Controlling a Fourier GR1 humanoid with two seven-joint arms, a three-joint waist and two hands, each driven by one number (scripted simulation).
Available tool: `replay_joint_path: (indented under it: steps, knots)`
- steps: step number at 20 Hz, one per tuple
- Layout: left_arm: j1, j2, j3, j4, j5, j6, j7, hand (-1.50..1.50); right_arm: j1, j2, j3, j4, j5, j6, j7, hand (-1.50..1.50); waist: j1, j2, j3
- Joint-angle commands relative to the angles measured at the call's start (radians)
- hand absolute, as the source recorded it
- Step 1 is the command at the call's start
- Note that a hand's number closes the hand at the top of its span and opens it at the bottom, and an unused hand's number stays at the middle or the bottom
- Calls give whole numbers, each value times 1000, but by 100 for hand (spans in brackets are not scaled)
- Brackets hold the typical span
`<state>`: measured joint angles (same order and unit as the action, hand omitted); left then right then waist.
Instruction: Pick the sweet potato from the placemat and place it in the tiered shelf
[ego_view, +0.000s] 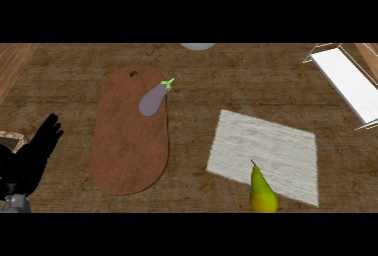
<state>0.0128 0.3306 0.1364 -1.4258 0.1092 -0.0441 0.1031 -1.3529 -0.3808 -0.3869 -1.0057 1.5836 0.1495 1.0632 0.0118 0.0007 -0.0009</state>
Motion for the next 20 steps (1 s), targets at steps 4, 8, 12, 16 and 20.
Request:
replay_joint_path:
  steps: [4, 8, 12, 16, 20]
  knots:
    - [-38, 12, 20, 56, 5, -30, -16, 0, -19, -100, -30, 147, 37, -28, 38, 150, 1, 5, 0]
    - [-10, -5, 12, 7, 3, -23, -6, 0, -15, -150, -48, 247, 47, -56, 15, 150, 10, 4, 1]
    - [0, -6, 17, -25, 1, -17, 15, 0, 34, -210, -76, 286, 22, -111, -53, 150, 8, 3, 1]
    - [3, 1, 27, 1, 4, -41, -11, 0, 43, -271, -127, 349, -14, -202, -80, 150, 12, 7, 1]
    - [-5, -12, 15, -49, -3, -28, 25, 0, 84, -284, -152, 383, -46, -266, -92, 150, 11, 5, 2]
